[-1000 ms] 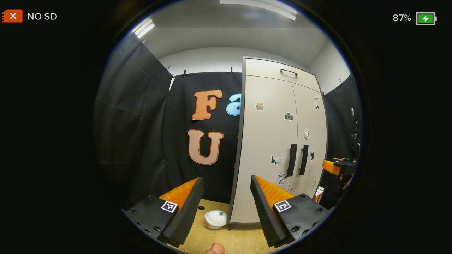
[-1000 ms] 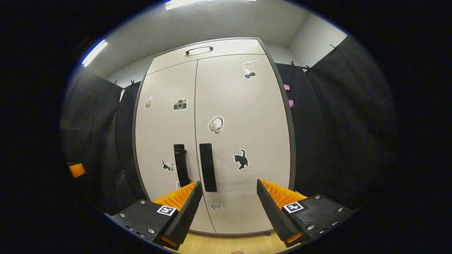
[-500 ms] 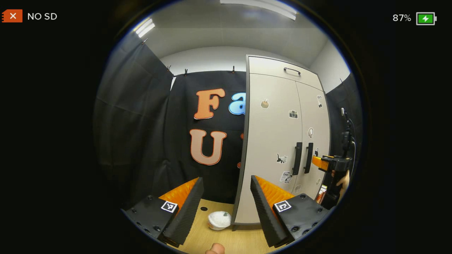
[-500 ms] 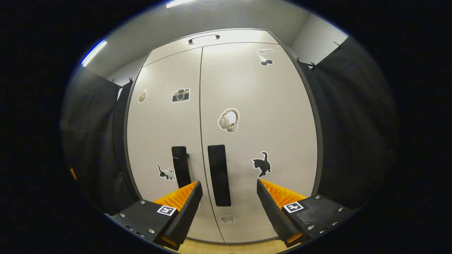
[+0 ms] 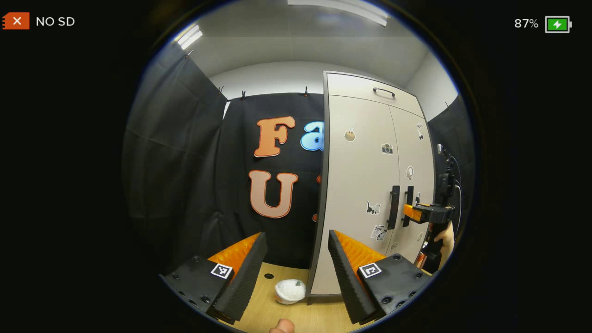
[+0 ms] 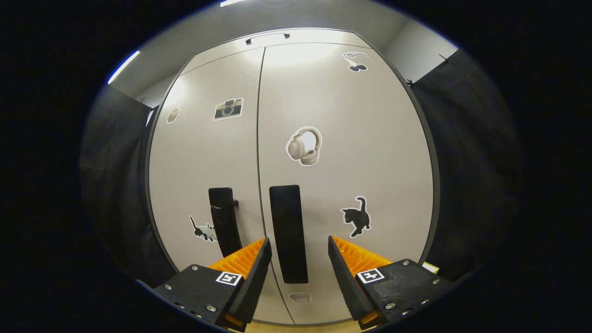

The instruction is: Open the right door of the double-door shoe cabinet with the right hand, and open the left door with the left hand.

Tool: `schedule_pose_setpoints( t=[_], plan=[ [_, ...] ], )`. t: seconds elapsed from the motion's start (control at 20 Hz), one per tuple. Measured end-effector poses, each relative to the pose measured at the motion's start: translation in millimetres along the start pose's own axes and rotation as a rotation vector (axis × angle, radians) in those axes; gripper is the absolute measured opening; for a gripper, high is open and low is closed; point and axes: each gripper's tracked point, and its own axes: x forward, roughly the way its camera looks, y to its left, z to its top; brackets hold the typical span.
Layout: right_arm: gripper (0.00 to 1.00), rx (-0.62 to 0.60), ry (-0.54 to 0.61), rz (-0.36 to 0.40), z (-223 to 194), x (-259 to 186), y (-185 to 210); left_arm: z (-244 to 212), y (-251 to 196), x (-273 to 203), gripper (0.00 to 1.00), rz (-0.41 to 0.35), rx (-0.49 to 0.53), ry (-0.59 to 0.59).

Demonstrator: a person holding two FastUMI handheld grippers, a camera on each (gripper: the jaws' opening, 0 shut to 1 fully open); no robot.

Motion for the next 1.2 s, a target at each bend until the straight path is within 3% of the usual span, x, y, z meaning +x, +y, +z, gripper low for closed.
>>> schedule_pose_setpoints(
  t=[0.2,0.45,0.8,1.2],
  plan=[
    [0.66,0.003,0.009,-0.023,-6.3,10.0,-2.5,-6.6,-3.4,7.6,0.81,-0.017,-0.017,0.004],
    [0.47,0.031,0.028,-0.02,-13.9,17.8,5.1,-19.6,-3.2,15.5,0.81,-0.015,-0.016,0.029],
    [0.31,-0.018,0.007,-0.034,-12.1,17.5,4.8,-22.8,0.9,15.2,0.81,0.004,-0.021,0.033],
    [0.11,-0.018,0.009,0.01,-10.7,7.0,4.5,-22.3,1.6,4.6,0.8,0.021,-0.029,0.037]
  ],
)
